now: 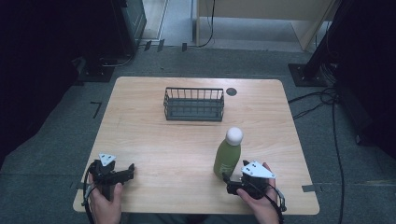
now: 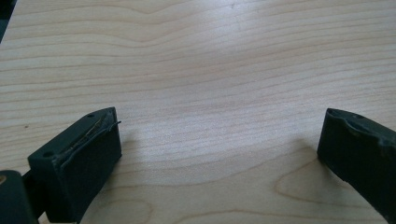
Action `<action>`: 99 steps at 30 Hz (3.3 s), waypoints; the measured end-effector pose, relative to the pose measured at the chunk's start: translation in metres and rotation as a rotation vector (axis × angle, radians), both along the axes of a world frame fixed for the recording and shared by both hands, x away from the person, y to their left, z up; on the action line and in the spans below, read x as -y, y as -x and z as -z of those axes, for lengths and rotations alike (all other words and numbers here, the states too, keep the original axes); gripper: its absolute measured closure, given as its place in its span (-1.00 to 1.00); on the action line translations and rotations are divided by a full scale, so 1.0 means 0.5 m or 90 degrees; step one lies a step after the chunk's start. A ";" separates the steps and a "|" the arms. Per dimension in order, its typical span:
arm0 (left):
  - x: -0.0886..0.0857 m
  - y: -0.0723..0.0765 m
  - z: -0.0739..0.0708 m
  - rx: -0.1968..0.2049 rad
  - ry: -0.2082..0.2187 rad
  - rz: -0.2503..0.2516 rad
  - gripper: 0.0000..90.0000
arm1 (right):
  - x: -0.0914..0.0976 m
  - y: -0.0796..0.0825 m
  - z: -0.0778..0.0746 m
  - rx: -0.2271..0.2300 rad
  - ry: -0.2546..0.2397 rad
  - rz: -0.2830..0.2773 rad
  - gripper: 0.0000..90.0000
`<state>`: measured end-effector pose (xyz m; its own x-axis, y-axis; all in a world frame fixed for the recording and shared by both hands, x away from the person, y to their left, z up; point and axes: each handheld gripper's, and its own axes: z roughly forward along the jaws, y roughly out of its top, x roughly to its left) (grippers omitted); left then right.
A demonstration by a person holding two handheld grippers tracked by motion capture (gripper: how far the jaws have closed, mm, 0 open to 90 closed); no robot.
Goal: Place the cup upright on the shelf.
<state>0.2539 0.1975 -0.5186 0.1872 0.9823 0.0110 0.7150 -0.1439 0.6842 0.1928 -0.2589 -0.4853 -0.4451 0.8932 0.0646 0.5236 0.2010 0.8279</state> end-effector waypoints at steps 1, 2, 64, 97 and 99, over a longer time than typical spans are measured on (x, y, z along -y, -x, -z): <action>0.000 0.000 0.000 0.000 0.000 0.000 -1.00 | -0.001 -0.001 -0.003 0.001 -0.003 -0.002 -0.75; 0.000 0.000 0.000 0.000 0.000 0.000 -1.00 | -0.003 -0.002 -0.005 0.002 -0.006 -0.003 -0.73; 0.000 0.000 0.000 0.001 -0.001 0.001 -1.00 | -0.036 -0.069 -0.118 0.033 -0.074 -0.033 -0.55; 0.000 0.000 0.000 0.001 0.001 -0.001 -1.00 | -0.066 -0.160 -0.175 0.034 -0.069 -0.051 -0.55; 0.000 0.000 0.000 0.001 0.001 -0.001 -1.00 | -0.069 -0.167 -0.181 0.037 -0.067 -0.051 -0.55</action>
